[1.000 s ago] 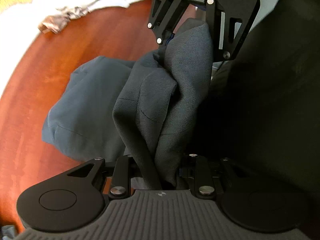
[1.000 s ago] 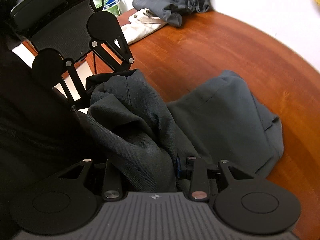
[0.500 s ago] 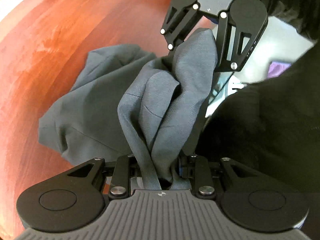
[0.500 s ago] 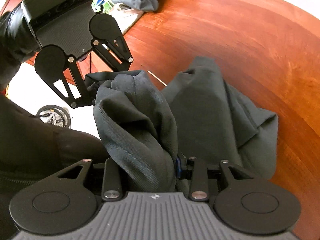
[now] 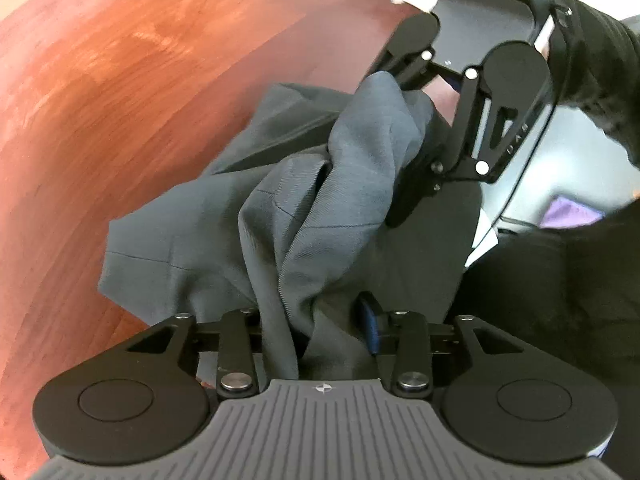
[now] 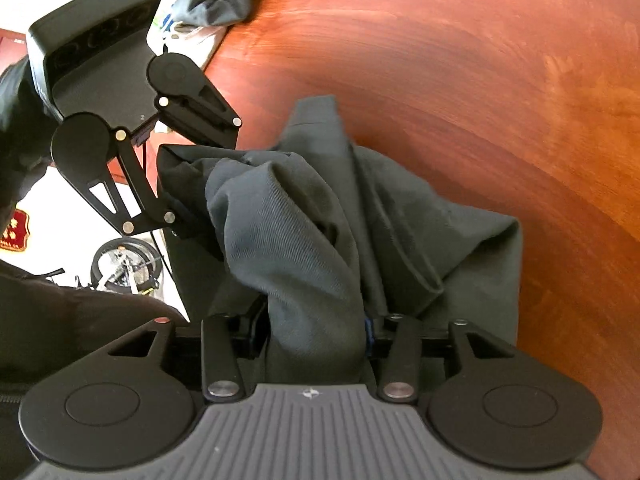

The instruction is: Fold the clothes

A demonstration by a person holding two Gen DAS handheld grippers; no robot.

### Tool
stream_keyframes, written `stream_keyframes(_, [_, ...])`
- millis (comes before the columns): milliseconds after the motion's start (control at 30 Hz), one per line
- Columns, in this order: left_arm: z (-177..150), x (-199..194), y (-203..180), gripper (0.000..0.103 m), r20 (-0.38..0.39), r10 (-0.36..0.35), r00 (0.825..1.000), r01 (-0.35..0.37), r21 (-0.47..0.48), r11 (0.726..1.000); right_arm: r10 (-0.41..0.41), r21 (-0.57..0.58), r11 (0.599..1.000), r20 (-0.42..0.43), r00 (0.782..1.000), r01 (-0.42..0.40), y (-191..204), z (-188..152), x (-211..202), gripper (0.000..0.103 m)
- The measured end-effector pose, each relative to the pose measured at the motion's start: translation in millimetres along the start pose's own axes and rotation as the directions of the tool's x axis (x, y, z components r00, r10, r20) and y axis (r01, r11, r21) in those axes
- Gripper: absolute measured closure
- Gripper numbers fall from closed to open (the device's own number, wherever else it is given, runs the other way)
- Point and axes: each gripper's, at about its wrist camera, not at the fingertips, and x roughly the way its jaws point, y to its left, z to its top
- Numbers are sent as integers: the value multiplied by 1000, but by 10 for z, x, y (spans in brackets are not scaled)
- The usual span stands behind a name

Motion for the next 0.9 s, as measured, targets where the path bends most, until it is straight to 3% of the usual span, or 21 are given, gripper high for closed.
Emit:
stream_keyframes(300, [-32,80,225,57,33,-45,998,47,-82,995,56,54,997,34,998,-58,-181,-67,0,53])
stream_keyframes(633, [-60,28,251,56,58,-48,997,53,-88,995,56,60,997,47,997,-58,-229,49,46,48])
stream_keyframes(900, [-158,-170,184,57,110,-35,993,46,-95,994,23,48,998,78,997,-27,-212,-2,-168,42])
